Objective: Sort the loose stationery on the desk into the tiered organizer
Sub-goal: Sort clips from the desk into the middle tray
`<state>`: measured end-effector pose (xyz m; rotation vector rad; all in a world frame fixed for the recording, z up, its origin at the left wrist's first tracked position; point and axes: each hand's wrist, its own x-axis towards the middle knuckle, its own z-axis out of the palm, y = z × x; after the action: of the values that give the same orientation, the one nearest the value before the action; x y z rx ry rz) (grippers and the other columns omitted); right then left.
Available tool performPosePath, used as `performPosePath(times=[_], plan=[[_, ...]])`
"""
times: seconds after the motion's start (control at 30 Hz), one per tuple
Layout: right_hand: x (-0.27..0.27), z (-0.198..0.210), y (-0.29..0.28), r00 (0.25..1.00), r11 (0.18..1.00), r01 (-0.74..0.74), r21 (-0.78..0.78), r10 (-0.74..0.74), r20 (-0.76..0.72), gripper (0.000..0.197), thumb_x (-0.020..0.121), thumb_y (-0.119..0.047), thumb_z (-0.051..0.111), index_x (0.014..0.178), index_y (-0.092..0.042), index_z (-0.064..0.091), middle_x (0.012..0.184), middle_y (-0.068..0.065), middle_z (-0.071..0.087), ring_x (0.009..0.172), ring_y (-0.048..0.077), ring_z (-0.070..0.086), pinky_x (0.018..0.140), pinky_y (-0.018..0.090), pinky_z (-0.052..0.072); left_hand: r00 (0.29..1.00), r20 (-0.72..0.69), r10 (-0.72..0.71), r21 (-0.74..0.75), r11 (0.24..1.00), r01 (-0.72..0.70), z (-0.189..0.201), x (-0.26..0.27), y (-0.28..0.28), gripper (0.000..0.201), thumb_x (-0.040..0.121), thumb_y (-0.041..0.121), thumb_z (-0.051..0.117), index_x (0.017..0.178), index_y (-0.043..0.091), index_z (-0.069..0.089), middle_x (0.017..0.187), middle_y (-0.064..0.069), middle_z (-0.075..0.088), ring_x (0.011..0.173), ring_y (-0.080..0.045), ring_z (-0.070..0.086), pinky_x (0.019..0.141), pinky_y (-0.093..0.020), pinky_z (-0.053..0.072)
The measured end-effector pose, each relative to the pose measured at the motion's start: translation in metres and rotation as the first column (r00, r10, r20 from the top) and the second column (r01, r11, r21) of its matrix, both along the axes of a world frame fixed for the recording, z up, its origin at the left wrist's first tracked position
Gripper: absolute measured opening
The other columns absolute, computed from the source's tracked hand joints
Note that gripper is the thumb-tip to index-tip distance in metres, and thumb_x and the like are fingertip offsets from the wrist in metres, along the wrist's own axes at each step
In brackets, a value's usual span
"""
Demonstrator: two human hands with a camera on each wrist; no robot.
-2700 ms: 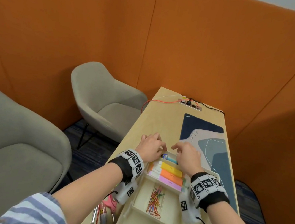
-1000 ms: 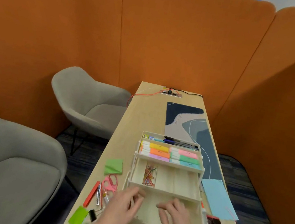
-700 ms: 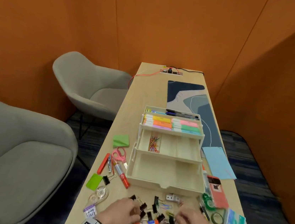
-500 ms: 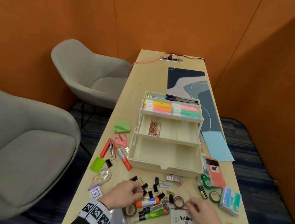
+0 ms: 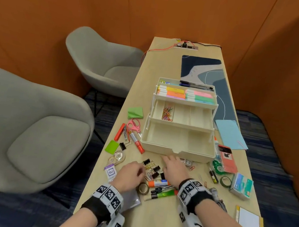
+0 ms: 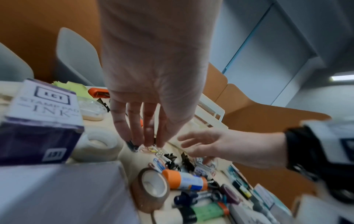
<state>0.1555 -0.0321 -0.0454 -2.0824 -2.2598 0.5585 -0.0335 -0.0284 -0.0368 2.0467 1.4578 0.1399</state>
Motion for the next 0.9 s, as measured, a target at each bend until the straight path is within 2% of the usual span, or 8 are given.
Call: performPosePath(times=[0.1, 0.23, 0.37, 0.47, 0.6, 0.73, 0.8, 0.9], plan=[[-0.008, -0.009, 0.001, 0.994, 0.999, -0.013, -0.047, 0.018, 0.109, 0.045, 0.089, -0.007, 0.05, 0.133, -0.018, 0.045, 0.135, 0.009, 0.043, 0.12, 0.027, 0.041, 0.096, 0.037, 0.045, 0.999, -0.039, 0.011, 0.067, 0.998, -0.008, -0.011, 0.006, 0.006, 0.025, 0.092, 0.025, 0.053, 0.117, 0.02, 0.055, 0.116, -0.002, 0.051, 0.109, -0.016, 0.05, 0.094, -0.031, 0.045], [-0.007, -0.016, -0.001, 0.998, 0.998, 0.063, -0.015, -0.062, 0.032, 0.041, 0.085, 0.007, 0.048, 0.12, -0.013, 0.053, 0.13, 0.01, 0.042, 0.117, 0.026, 0.042, 0.089, 0.034, 0.046, 0.994, -0.112, -0.009, 0.135, 0.991, 0.024, -0.017, 0.022, 0.019, 0.038, 0.091, 0.015, 0.053, 0.128, 0.019, 0.045, 0.13, -0.005, 0.044, 0.116, -0.022, 0.044, 0.096, -0.037, 0.046], [0.003, -0.016, 0.0, 0.975, 0.985, 0.172, 0.012, -0.168, -0.144, 0.028, 0.088, 0.003, 0.05, 0.109, -0.012, 0.061, 0.118, 0.007, 0.049, 0.111, 0.023, 0.048, 0.093, 0.03, 0.043, 0.966, -0.258, -0.013, 0.183, 0.981, 0.062, -0.021, 0.033, 0.029, 0.044, 0.088, 0.006, 0.052, 0.131, 0.017, 0.045, 0.13, -0.007, 0.044, 0.115, -0.026, 0.044, 0.092, -0.037, 0.046], [0.012, -0.008, 0.001, 0.915, 0.953, 0.296, 0.056, -0.266, -0.303, 0.021, 0.089, -0.001, 0.051, 0.102, -0.011, 0.065, 0.112, 0.004, 0.051, 0.104, 0.019, 0.052, 0.096, 0.03, 0.043, 0.962, -0.273, -0.023, 0.153, 0.986, 0.067, -0.026, 0.036, 0.036, 0.045, 0.087, 0.001, 0.053, 0.129, 0.016, 0.048, 0.128, -0.007, 0.046, 0.116, -0.026, 0.045, 0.095, -0.036, 0.047], [0.02, 0.001, -0.004, 0.83, 0.913, 0.4, 0.079, -0.325, -0.453, 0.02, 0.091, -0.004, 0.051, 0.101, -0.012, 0.066, 0.106, -0.001, 0.051, 0.096, 0.011, 0.049, 0.089, 0.019, 0.037, 0.958, -0.283, -0.044, 0.148, 0.985, 0.089, -0.03, 0.036, 0.042, 0.045, 0.086, -0.001, 0.053, 0.127, 0.016, 0.048, 0.127, -0.006, 0.05, 0.116, -0.026, 0.048, 0.094, -0.036, 0.047], [0.027, 0.001, -0.005, 0.727, 0.874, 0.487, 0.009, -0.399, -0.559, 0.02, 0.09, -0.006, 0.054, 0.1, -0.015, 0.068, 0.102, 0.001, 0.056, 0.094, 0.012, 0.052, 0.089, 0.023, 0.039, 0.955, -0.29, -0.058, 0.191, 0.975, 0.117, -0.031, 0.032, 0.044, 0.04, 0.087, 0.003, 0.055, 0.125, 0.016, 0.047, 0.125, -0.005, 0.052, 0.116, -0.024, 0.049, 0.091, -0.035, 0.048], [0.028, 0.002, -0.004, 0.613, 0.849, 0.52, -0.099, -0.451, -0.649, 0.021, 0.092, -0.005, 0.051, 0.1, -0.016, 0.067, 0.099, 0.003, 0.057, 0.079, 0.011, 0.053, 0.074, 0.023, 0.044, 0.955, -0.289, -0.062, 0.215, 0.968, 0.127, -0.031, 0.028, 0.044, 0.037, 0.089, 0.005, 0.053, 0.124, 0.015, 0.047, 0.125, -0.005, 0.051, 0.115, -0.024, 0.048, 0.092, -0.035, 0.048], [0.028, 0.005, -0.002, 0.425, 0.786, 0.521, -0.332, -0.576, -0.698, 0.026, 0.095, -0.006, 0.04, 0.094, -0.016, 0.064, 0.087, 0.002, 0.055, 0.055, 0.01, 0.043, 0.049, 0.021, 0.037, 0.973, -0.223, -0.063, 0.239, 0.964, 0.117, -0.029, 0.022, 0.044, 0.033, 0.091, 0.014, 0.054, 0.123, 0.014, 0.048, 0.127, -0.006, 0.046, 0.115, -0.023, 0.047, 0.095, -0.037, 0.045]])
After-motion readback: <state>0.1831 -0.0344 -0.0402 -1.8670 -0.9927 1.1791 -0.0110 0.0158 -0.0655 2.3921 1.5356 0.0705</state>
